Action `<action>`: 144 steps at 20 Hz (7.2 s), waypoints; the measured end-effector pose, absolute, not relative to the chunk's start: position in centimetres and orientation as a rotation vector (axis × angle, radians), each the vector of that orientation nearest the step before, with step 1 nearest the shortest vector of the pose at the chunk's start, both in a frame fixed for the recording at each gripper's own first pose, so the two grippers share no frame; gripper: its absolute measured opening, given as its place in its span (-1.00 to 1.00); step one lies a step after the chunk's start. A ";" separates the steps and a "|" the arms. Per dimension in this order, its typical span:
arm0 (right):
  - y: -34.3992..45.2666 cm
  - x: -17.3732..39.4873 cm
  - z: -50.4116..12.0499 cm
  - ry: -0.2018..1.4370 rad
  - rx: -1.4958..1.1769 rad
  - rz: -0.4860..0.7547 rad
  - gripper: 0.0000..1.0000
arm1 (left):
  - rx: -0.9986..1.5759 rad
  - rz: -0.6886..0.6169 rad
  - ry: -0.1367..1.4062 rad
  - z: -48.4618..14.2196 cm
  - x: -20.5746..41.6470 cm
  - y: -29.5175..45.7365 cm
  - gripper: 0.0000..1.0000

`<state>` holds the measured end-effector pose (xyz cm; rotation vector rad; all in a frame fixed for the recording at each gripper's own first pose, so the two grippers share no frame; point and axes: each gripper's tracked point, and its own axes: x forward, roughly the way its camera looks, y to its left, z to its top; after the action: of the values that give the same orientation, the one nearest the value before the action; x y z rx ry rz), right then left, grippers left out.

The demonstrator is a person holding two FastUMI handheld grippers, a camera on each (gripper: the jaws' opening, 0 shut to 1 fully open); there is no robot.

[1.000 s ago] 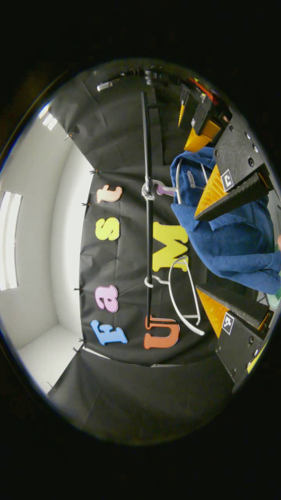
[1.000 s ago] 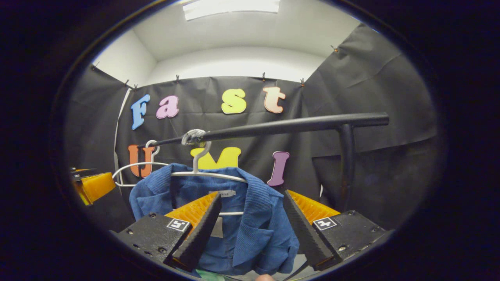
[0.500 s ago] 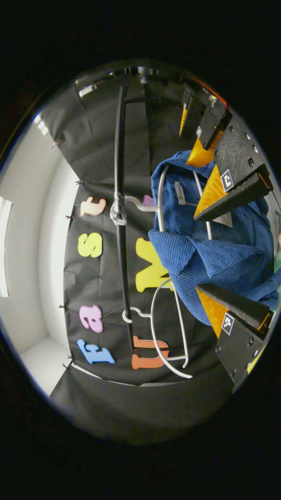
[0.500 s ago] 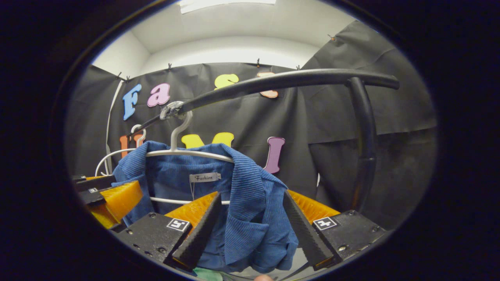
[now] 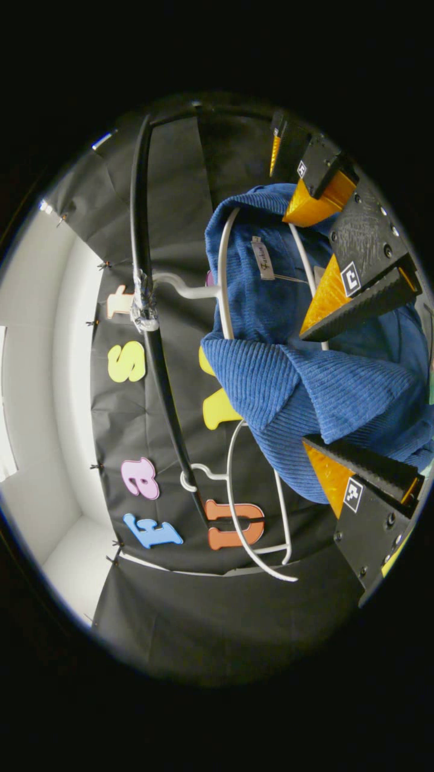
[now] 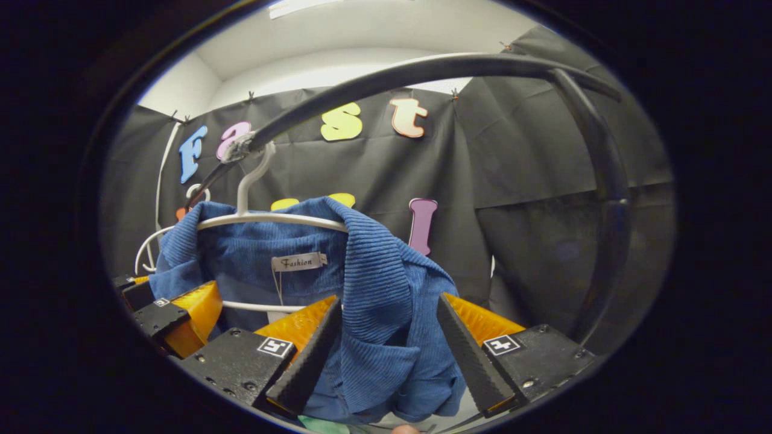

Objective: Grasp the clothes on the hanger with both hands and then place them into the laundry hamper below.

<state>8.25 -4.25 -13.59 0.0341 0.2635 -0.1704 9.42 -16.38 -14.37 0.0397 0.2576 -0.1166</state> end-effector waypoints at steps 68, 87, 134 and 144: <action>-7.2 10.6 -6.6 0.194 -0.088 -0.352 -0.91 | 0.352 -0.897 0.392 -14.6 14.1 -7.8 -0.99; -11.8 11.5 -10.8 0.286 -0.079 -0.504 -0.91 | 0.056 -1.118 0.577 -21.5 10.9 -12.9 -0.99; -10.5 7.9 -16.7 0.509 -0.089 -0.446 -0.91 | -0.293 -0.783 0.543 -21.0 6.2 -14.5 -0.99; -9.8 4.8 -20.4 0.588 -0.066 -0.436 -0.92 | -0.223 -0.772 0.591 -23.0 4.6 -14.6 -0.99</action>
<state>4.79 -9.78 -20.37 -0.0661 0.5877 -0.4358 4.56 -14.63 -23.05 -0.2227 0.5908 -0.7715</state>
